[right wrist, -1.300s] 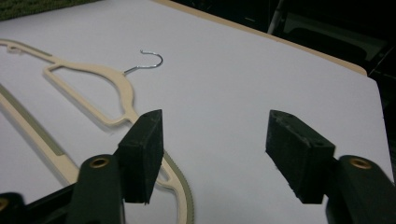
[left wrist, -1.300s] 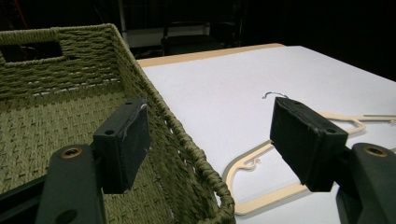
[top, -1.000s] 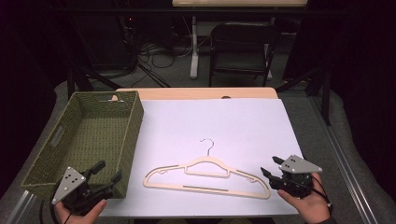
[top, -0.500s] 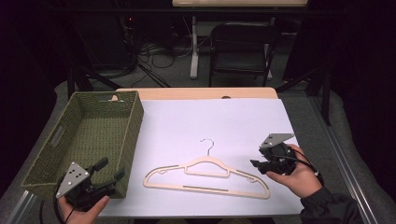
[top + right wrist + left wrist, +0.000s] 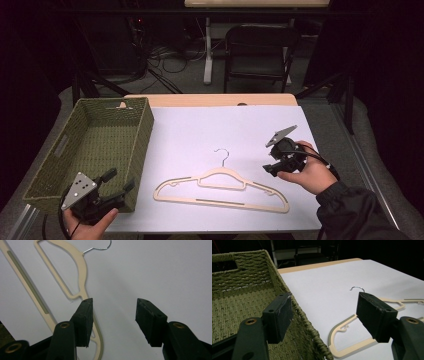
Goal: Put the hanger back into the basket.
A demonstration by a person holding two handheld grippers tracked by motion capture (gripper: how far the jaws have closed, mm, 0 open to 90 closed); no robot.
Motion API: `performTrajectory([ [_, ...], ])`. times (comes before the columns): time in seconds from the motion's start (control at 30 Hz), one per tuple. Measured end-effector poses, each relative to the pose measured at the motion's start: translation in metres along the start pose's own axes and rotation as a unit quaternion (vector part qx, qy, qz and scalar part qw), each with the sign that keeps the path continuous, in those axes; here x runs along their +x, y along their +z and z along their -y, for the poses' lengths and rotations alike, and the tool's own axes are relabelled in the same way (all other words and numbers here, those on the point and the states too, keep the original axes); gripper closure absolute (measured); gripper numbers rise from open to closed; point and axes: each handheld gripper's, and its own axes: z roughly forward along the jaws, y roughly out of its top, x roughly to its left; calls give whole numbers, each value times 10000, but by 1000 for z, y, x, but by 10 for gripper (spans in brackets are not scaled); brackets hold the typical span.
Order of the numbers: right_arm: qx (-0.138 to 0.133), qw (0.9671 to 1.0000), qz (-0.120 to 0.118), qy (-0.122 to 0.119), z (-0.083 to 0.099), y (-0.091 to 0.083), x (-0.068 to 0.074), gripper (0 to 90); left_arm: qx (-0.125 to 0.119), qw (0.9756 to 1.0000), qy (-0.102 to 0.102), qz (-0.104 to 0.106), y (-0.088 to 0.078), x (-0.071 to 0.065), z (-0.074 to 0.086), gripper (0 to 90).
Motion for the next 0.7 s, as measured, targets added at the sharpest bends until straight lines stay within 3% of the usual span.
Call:
performTrajectory([
  [0.03,187,9998,-17,41,-4,1,-2,484,2,10000,1,5,0,0,0,291],
  [0.1,119,9999,-44,73,-5,3,-3,483,-15,10000,-2,5,0,-1,0,291],
  [0.13,367,9993,-38,35,-9,4,-4,482,-11,10000,7,4,0,0,0,291],
  [0.23,458,9989,-53,10,-12,9,-5,474,-18,10000,8,7,-1,0,0,291],
  [0.27,287,9996,-50,68,-12,12,-5,470,-29,10000,8,2,-1,0,0,291],
  [0.33,630,9978,-169,102,-16,12,-7,465,-18,10000,28,-4,-1,-1,0,291],
  [0.37,470,9985,-271,111,-16,16,-8,463,-5,10000,35,-7,-1,-1,1,291],
  [0.4,750,9970,-162,99,-18,16,-8,464,13,10000,45,0,-1,-1,1,291],
  [0.43,651,9976,-187,115,-18,19,-9,464,7,10000,46,-2,-1,-1,1,291],
  [0.47,823,9964,-179,107,-20,20,-8,463,3,10000,45,-3,-1,-1,1,291],
  [0.53,823,9963,-234,55,-21,28,-6,463,-10,10000,46,-10,-1,-1,1,291],
  [0.57,1005,9947,-228,0,-24,29,-5,463,-7,10000,48,-12,-1,-1,1,291],
  [0.7,827,9961,-292,-66,-29,40,1,464,0,10000,57,-24,-1,-1,1,291],
])
